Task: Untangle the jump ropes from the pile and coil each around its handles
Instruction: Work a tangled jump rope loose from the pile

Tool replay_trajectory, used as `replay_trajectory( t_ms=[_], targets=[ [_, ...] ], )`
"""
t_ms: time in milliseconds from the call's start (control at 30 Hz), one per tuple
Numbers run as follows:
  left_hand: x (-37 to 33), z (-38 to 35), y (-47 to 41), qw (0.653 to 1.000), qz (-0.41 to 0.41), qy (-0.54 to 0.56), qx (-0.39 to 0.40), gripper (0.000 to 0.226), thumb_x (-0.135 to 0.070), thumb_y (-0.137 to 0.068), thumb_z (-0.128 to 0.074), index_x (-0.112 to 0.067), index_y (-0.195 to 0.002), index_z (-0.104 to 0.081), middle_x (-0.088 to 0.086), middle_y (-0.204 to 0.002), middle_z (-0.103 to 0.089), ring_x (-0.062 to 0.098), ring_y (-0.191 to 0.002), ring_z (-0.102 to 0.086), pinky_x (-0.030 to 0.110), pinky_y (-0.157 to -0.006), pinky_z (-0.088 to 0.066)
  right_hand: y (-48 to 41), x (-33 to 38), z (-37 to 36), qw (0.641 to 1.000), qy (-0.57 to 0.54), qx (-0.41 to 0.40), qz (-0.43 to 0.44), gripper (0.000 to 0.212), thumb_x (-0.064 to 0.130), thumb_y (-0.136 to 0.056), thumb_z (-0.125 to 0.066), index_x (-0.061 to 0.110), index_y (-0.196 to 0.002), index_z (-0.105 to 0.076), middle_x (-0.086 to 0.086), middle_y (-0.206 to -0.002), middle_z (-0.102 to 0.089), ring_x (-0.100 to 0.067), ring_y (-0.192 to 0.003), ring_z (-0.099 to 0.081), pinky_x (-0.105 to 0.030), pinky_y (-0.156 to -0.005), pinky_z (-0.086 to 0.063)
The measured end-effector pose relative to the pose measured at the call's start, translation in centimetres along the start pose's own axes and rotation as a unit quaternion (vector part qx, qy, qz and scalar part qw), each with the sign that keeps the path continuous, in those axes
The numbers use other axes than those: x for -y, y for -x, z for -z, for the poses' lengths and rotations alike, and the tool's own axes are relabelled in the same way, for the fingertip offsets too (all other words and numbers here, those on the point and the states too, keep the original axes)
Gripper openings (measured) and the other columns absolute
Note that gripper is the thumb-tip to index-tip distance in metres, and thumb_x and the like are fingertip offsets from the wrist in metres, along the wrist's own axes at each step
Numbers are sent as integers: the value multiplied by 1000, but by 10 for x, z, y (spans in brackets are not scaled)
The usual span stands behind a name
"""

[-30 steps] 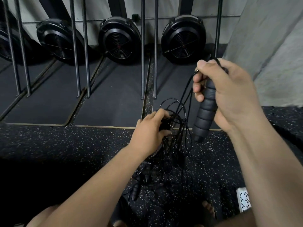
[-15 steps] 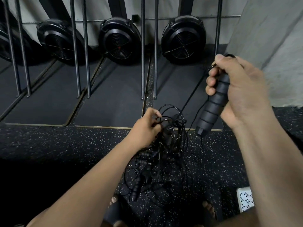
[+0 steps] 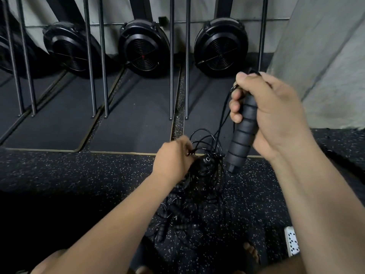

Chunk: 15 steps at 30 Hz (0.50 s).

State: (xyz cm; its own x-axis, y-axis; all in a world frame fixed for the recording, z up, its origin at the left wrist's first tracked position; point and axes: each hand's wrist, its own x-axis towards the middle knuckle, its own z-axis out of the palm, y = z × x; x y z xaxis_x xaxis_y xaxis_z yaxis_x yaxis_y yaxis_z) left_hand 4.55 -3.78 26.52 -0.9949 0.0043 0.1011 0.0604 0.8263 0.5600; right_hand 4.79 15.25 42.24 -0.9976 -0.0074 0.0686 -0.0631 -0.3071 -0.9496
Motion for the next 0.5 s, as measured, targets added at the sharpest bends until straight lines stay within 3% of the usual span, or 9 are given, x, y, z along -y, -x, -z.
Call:
replay_trajectory(
  t_ms=[100,200,300,400,500],
  targets=[
    [-16,-2,13,996,-10,83,-25,28,-14,-85,-74,-26,-96,-50,-8,-69,-63,13,-63,-62,31,-57,-52,-1,2,0,1000,-4,-5,6,20,13,-105,-64,13,-85,-58,-3,-74,-60,-15,-60,-54,-26,-49,-42],
    [-23,-4,19,994,-39,99,36,32,-18,-86,-73,-29,-113,-59,-13,-93,-66,6,-81,-64,25,-73,-54,0,5,1,1000,-11,-10,12,23,12,-105,-64,14,-83,-58,-3,-73,-60,-15,-61,-54,-26,-49,-41],
    [-12,-12,15,993,-58,48,89,53,-29,-89,-74,-33,-138,-56,-12,-123,-57,13,-107,-63,33,-95,-55,1,7,3,1000,-13,-10,15,21,12,-105,-63,13,-85,-58,-3,-74,-60,-15,-61,-54,-26,-50,-41],
    [-4,-21,13,994,-64,-3,87,47,-43,-99,-66,-23,-141,-59,-6,-127,-55,21,-115,-60,42,-100,-54,2,10,3,1000,-12,-4,16,19,13,-106,-63,12,-87,-58,-3,-75,-60,-14,-61,-54,-26,-50,-41],
    [-1,-29,11,992,-67,-72,72,53,-59,-101,-58,-21,-138,-62,-2,-124,-54,24,-116,-55,41,-97,-53,4,12,2,1000,-12,-2,15,19,12,-106,-63,12,-88,-58,-3,-74,-60,-14,-61,-53,-26,-50,-41]
  ],
)
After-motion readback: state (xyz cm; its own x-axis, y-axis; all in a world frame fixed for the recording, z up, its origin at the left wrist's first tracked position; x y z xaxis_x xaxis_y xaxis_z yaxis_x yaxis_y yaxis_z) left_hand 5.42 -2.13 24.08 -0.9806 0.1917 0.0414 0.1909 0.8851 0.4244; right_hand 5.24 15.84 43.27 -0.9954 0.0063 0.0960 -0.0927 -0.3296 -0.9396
